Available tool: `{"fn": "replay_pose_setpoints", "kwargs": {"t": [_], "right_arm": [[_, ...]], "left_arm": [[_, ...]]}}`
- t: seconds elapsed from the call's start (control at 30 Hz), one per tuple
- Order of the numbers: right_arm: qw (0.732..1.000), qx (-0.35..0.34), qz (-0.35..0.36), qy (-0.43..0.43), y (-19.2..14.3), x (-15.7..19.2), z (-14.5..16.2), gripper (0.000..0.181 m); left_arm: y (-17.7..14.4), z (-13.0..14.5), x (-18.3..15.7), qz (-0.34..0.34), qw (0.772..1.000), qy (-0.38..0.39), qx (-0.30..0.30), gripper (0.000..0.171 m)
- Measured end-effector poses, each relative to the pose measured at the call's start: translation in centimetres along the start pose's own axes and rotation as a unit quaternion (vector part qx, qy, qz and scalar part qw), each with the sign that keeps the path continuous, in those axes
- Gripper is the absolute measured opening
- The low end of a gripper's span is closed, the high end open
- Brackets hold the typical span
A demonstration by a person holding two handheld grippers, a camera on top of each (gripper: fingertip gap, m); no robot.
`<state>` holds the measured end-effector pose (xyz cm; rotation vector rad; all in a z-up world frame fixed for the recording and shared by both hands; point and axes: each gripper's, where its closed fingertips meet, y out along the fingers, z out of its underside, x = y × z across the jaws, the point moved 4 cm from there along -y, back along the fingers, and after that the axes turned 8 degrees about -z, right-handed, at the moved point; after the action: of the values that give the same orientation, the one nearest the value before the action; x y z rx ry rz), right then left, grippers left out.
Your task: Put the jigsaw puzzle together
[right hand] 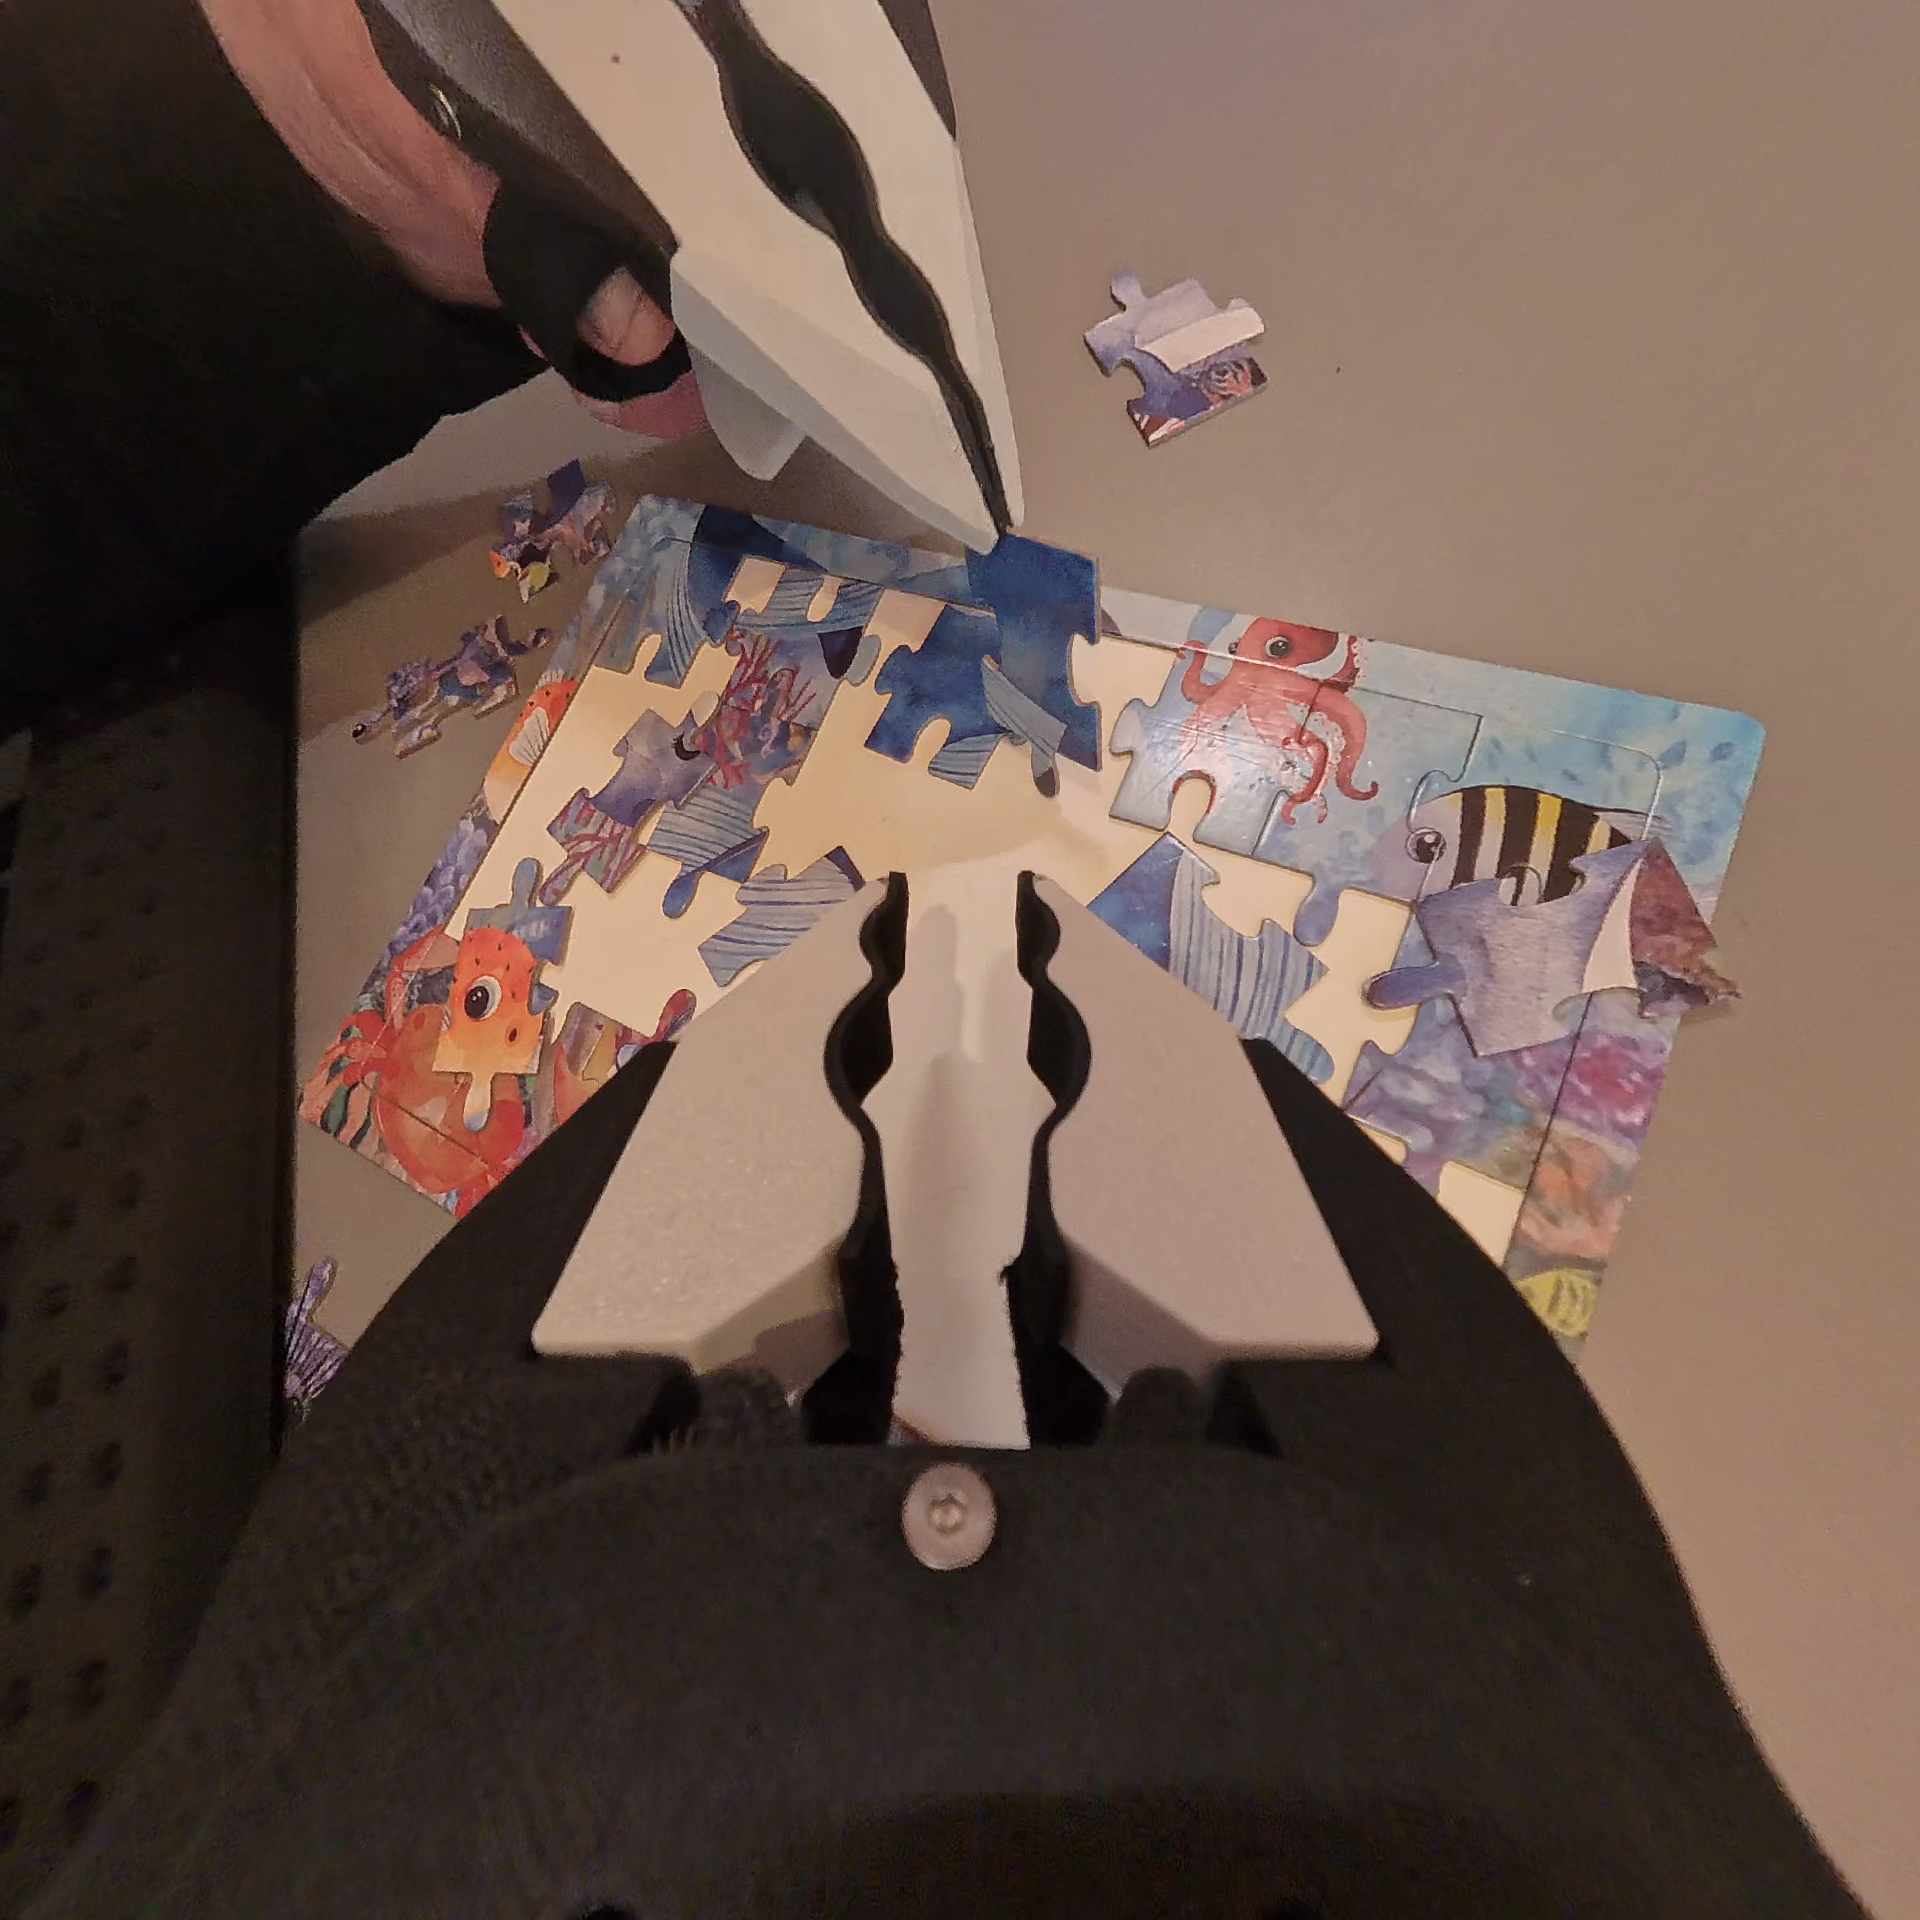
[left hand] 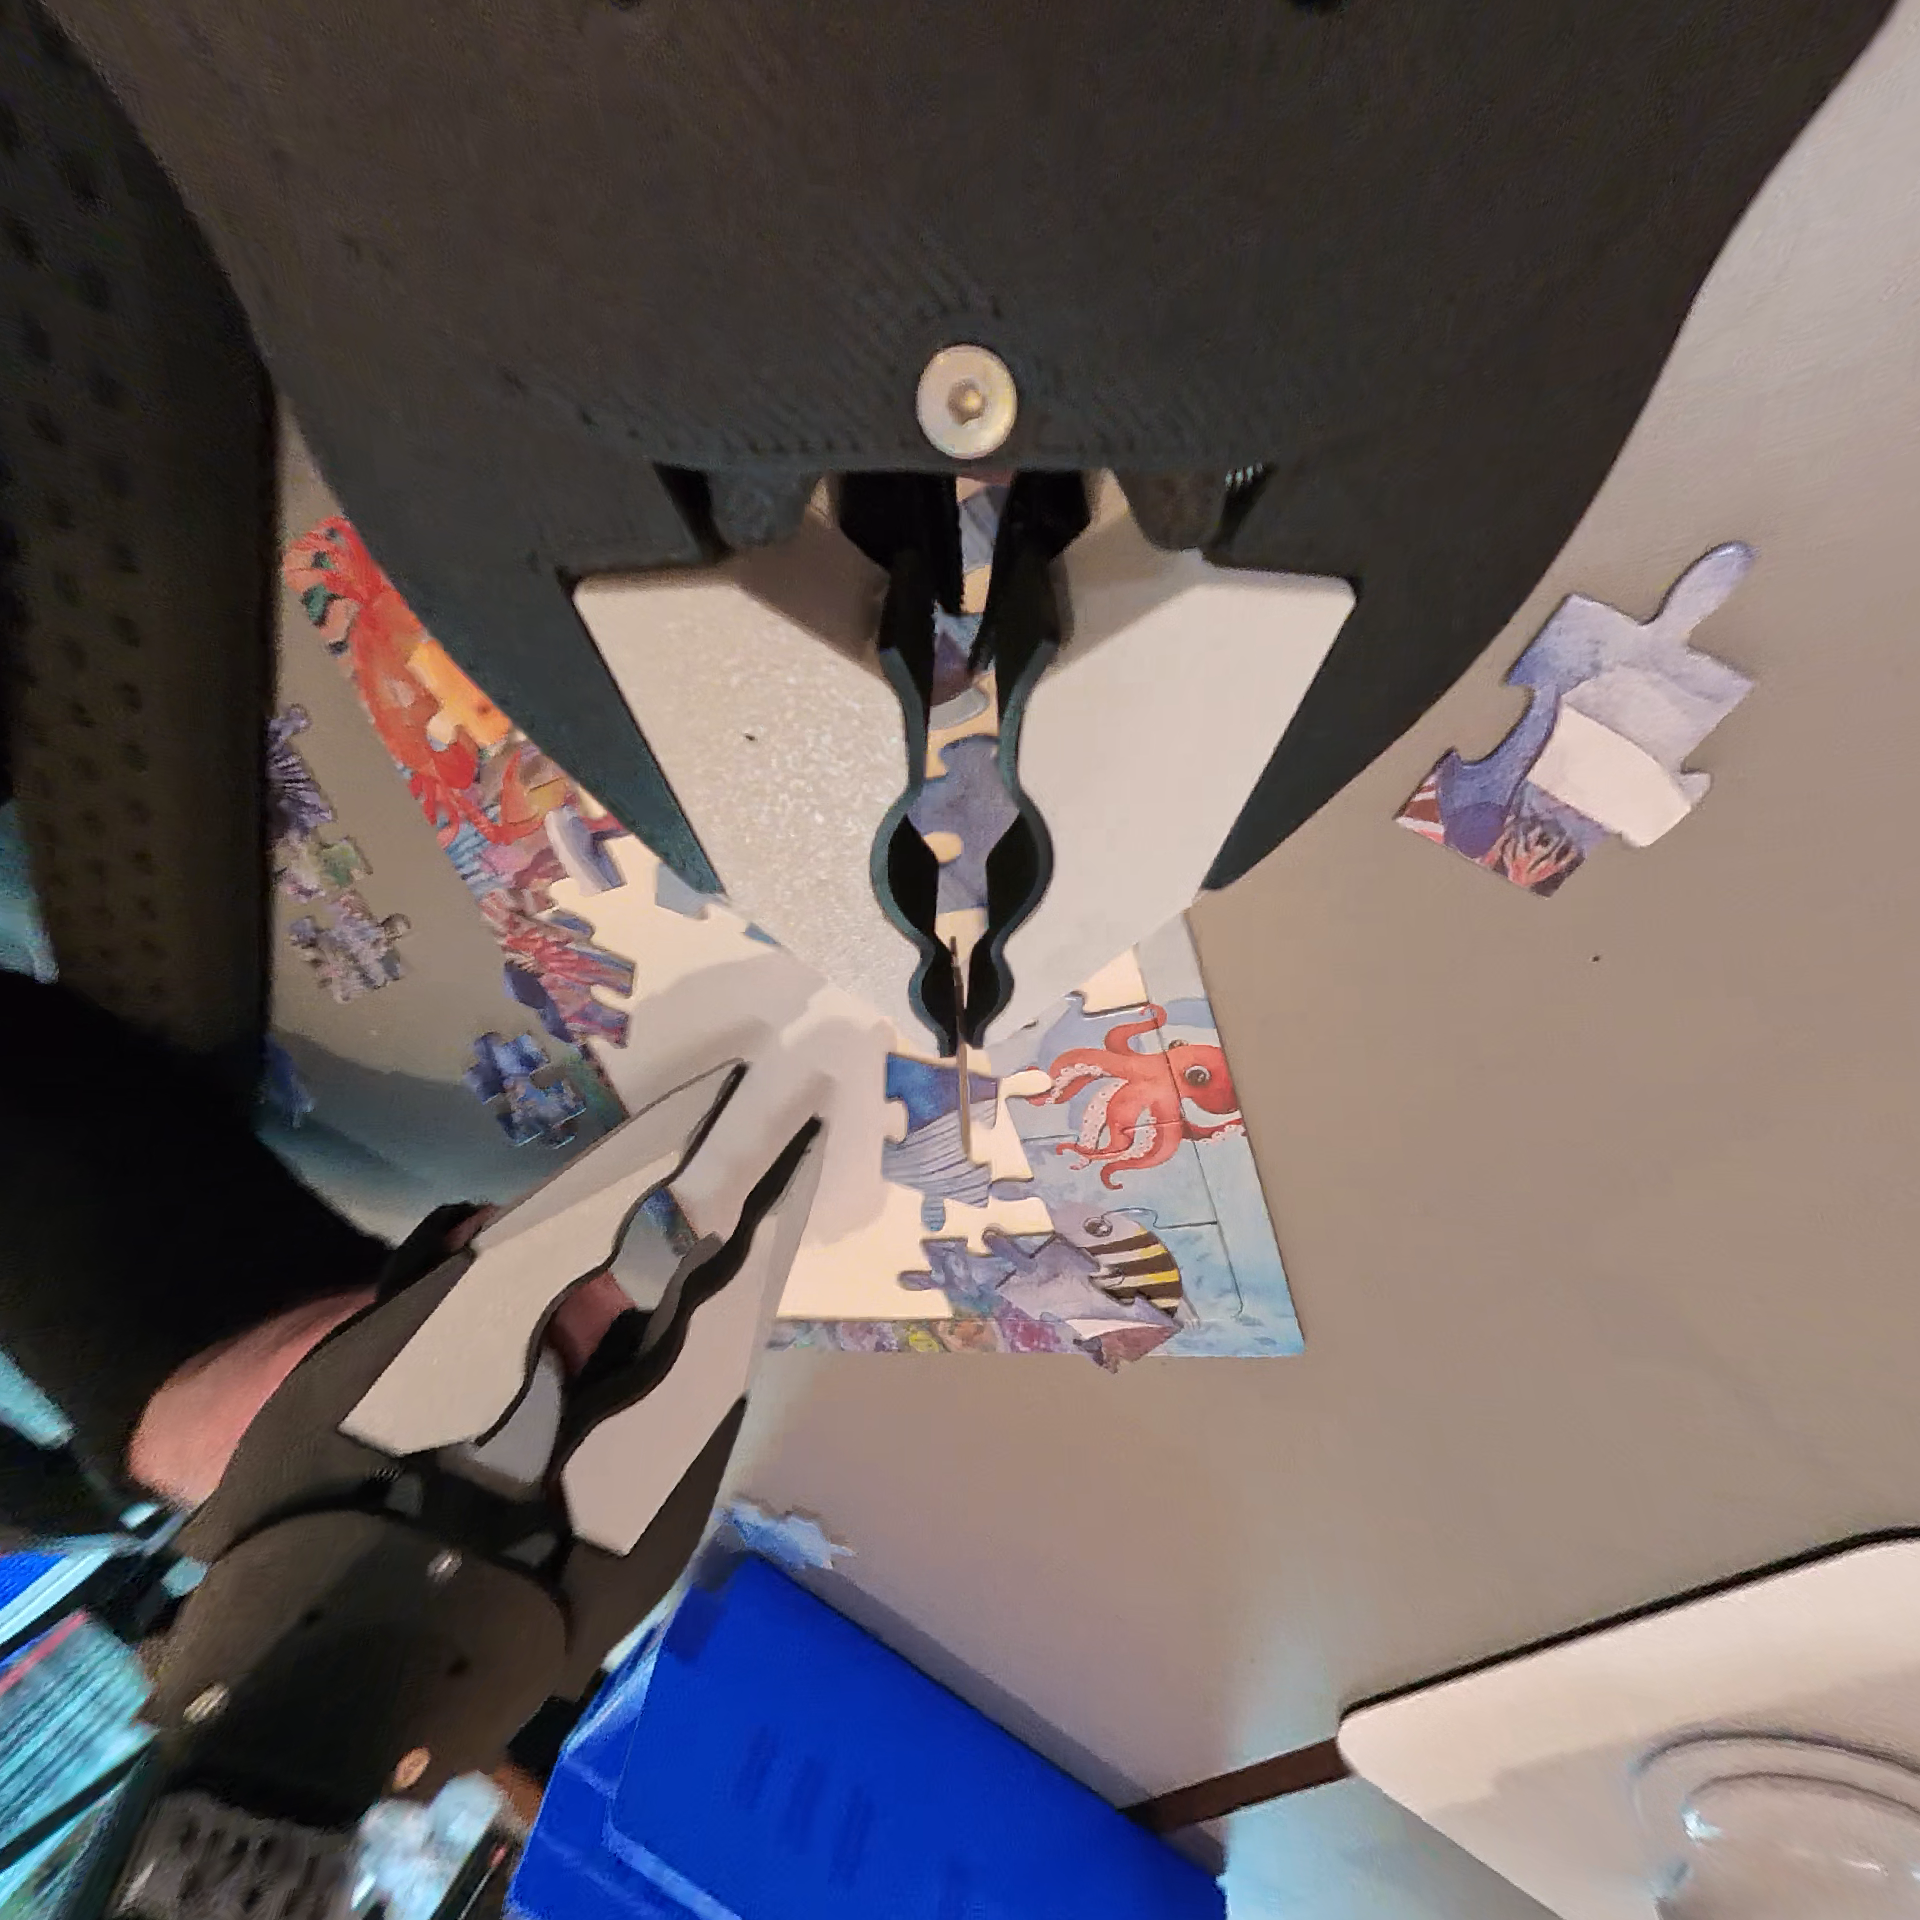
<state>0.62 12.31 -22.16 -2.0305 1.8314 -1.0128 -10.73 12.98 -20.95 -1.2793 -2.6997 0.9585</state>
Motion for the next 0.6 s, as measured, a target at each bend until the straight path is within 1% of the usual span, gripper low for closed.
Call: {"fn": "replay_pose_setpoints", "kwargs": {"t": [0.13,0.2,0.23,0.3,0.43,0.6], "right_arm": [[1.0,0.0,-0.005,-0.001,0.1,0.2,0.0,0.018],[1.0,0.0,-0.006,-0.002,0.2,0.2,0.0,0.017],[1.0,0.0,-0.006,-0.002,0.2,0.2,0.0,0.017],[1.0,0.001,-0.008,-0.001,0.3,0.2,0.0,0.017],[1.0,0.007,-0.011,-0.003,0.5,0.4,0.1,0.016],[1.0,0.007,-0.007,-0.003,0.5,0.2,0.2,0.016]], "left_arm": [[-0.4,-0.8,-0.6,0.045,0.998,-0.042,-0.028,0.0],[-0.4,-0.7,-0.7,0.063,0.996,-0.063,-0.024,0.0],[-0.2,-0.3,-0.6,0.06,0.996,-0.064,-0.011,0.0],[0.6,0.9,0.3,0.028,0.998,-0.061,0.018,0.0],[1.0,1.4,0.8,-0.003,0.998,-0.058,0.039,0.0],[1.6,2.5,1.6,-0.054,0.995,-0.023,0.077,0.001]]}}
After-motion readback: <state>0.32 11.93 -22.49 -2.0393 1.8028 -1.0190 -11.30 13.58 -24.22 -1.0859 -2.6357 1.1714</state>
